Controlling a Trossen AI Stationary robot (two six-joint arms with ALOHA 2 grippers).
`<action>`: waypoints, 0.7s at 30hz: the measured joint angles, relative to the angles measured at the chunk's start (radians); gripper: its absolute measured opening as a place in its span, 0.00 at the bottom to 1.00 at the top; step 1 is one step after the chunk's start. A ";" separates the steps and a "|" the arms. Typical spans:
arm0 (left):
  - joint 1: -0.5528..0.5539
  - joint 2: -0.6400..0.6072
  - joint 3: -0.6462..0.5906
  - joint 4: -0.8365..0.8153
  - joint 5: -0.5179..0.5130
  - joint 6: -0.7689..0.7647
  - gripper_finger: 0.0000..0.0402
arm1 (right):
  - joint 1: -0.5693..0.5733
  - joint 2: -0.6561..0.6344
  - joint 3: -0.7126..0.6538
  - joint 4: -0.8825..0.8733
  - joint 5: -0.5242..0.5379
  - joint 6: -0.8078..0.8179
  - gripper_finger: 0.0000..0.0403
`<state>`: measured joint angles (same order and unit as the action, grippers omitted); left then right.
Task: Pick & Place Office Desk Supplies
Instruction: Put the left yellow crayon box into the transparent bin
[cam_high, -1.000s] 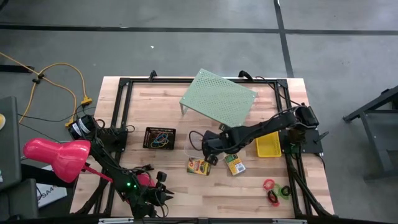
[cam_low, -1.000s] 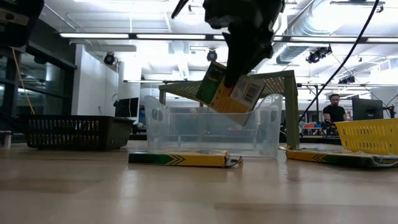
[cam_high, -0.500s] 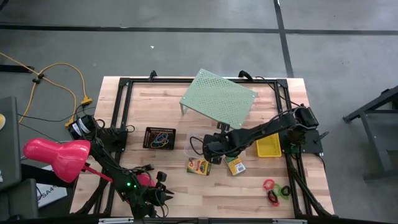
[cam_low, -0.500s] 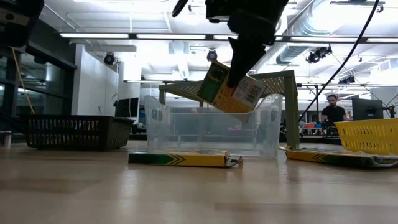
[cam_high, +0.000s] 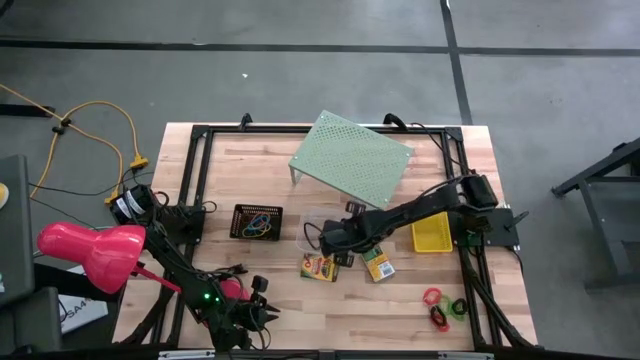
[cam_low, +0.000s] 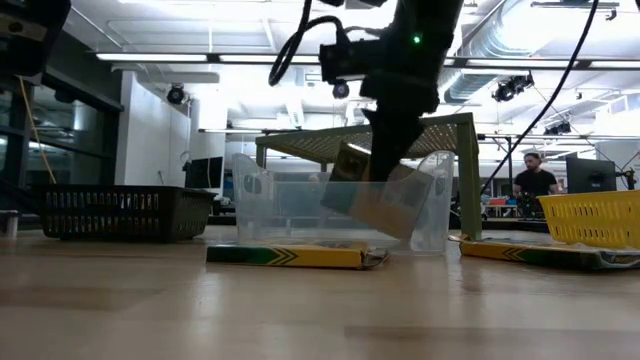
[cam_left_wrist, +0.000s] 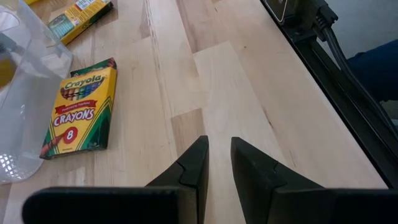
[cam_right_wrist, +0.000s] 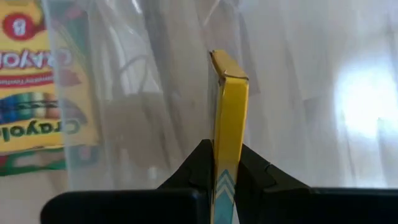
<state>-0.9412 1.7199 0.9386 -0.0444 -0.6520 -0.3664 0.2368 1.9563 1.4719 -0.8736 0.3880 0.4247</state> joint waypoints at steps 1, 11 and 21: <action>0.000 0.000 0.000 0.000 0.000 0.000 0.16 | 0.001 0.010 0.000 0.001 0.007 -0.008 0.07; 0.000 0.000 0.000 -0.003 0.000 0.000 0.16 | -0.004 0.022 0.001 0.025 0.032 -0.010 0.07; 0.000 0.000 0.000 -0.003 0.000 0.000 0.16 | -0.003 0.022 0.001 0.033 0.024 -0.003 0.07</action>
<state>-0.9411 1.7199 0.9386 -0.0479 -0.6521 -0.3664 0.2337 1.9785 1.4727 -0.8402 0.4122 0.4213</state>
